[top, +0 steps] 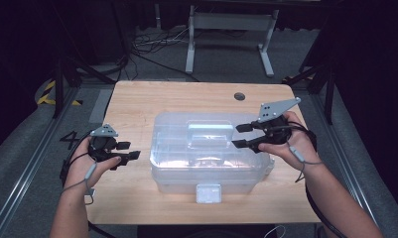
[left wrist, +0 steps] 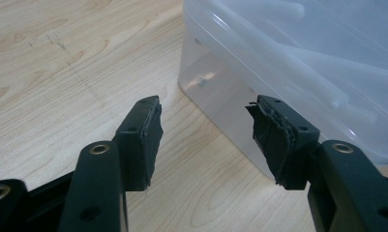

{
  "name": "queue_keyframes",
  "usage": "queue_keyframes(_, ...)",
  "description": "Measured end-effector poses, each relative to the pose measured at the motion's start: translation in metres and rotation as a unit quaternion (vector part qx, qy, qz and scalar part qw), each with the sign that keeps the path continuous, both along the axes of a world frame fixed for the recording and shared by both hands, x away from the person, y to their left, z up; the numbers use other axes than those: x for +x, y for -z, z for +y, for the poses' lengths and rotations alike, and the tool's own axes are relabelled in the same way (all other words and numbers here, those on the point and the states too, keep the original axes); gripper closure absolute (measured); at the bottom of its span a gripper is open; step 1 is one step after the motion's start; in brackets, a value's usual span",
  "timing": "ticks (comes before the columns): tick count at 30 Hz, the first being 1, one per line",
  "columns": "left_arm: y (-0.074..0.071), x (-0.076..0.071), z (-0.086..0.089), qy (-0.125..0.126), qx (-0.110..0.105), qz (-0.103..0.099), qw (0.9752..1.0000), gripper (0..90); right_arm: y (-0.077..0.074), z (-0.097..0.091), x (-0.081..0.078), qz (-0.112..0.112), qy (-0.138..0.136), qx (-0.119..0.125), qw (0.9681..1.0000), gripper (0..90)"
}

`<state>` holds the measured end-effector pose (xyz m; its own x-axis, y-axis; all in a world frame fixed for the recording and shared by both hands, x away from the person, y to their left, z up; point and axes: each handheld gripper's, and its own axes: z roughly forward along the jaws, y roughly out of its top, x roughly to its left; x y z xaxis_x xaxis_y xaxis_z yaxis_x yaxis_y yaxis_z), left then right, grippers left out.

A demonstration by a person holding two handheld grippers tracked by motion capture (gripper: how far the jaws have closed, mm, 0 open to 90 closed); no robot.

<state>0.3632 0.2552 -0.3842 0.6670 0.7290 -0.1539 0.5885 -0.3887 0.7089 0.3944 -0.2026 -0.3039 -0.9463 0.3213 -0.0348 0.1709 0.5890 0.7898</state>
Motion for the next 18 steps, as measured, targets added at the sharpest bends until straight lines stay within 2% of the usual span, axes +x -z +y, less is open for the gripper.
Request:
queue_keyframes(12, 0.000, 0.000, 0.000, 0.002, 0.002, -0.002, 1.0000, 43.5, 0.000, 0.028, 0.010, -0.012, -0.014, -0.022, 0.9996, 50.6)
queue_keyframes(17, -0.001, -0.001, 0.000, 0.000, -0.003, -0.003, 1.0000, 42.6, 0.000, 0.035, 0.013, -0.028, -0.021, -0.049, 0.9982, 63.6)
queue_keyframes(18, -0.001, -0.001, 0.000, 0.001, -0.002, -0.003, 1.0000, 42.7, -0.001, 0.035, 0.013, -0.038, -0.021, -0.057, 0.9975, 66.7)
